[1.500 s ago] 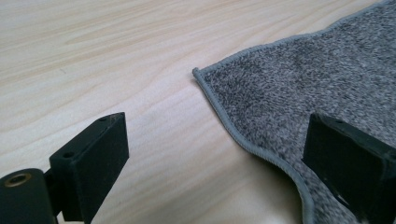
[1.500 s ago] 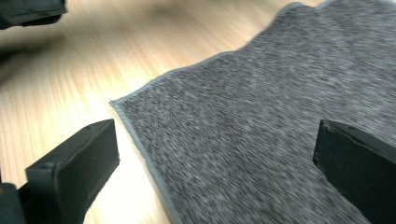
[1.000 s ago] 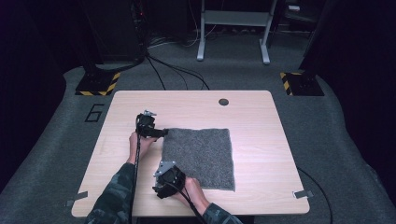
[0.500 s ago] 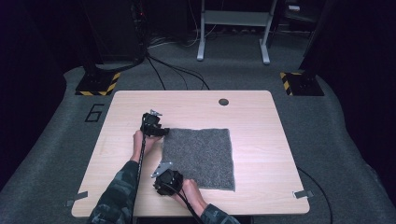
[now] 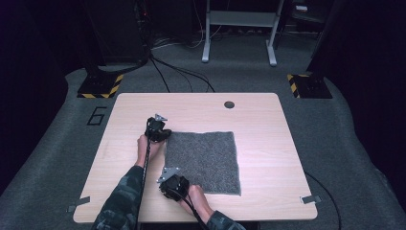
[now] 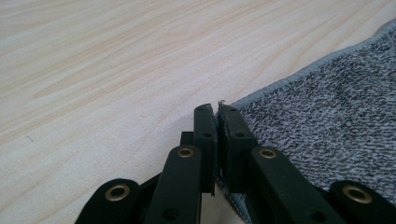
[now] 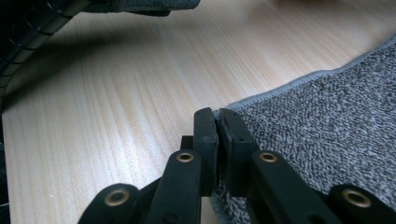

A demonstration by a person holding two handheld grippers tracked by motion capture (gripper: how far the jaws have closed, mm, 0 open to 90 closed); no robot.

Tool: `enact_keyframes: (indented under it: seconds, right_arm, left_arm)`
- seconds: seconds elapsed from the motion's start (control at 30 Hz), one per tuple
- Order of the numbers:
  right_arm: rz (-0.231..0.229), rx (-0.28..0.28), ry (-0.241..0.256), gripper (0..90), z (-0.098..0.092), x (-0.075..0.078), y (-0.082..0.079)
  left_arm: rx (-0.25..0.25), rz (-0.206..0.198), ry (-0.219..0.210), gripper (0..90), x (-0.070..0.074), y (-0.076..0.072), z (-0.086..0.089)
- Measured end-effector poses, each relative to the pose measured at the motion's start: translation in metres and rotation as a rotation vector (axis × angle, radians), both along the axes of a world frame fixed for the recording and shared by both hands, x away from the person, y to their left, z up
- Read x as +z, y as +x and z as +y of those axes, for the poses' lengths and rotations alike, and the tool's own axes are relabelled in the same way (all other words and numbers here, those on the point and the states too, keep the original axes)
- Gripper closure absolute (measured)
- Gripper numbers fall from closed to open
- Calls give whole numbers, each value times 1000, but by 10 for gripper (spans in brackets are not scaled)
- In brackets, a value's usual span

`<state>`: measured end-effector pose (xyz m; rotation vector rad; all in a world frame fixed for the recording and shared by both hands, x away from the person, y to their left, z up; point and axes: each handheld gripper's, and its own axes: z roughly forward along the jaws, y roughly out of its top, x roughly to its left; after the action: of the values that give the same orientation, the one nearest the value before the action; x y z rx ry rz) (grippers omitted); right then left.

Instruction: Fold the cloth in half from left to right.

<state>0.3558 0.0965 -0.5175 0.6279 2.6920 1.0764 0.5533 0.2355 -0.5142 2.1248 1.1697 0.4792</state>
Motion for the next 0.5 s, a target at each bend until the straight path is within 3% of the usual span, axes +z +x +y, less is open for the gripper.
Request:
enact_keyframes:
  seconds: [0.07,0.2,0.33,0.5]
  right_arm:
    - [-23,8,1,871,-1,-1,0]
    - [-21,15,15,874,-4,1,-7]
    - [-40,4,76,877,-11,8,-10]
    - [-49,-10,121,879,-20,18,-11]
  left_arm:
    - [10,-8,-4,862,0,0,-2]
    - [6,-14,13,869,2,0,-2]
    - [10,-26,6,873,10,-1,0]
    - [11,-29,28,875,24,0,2]
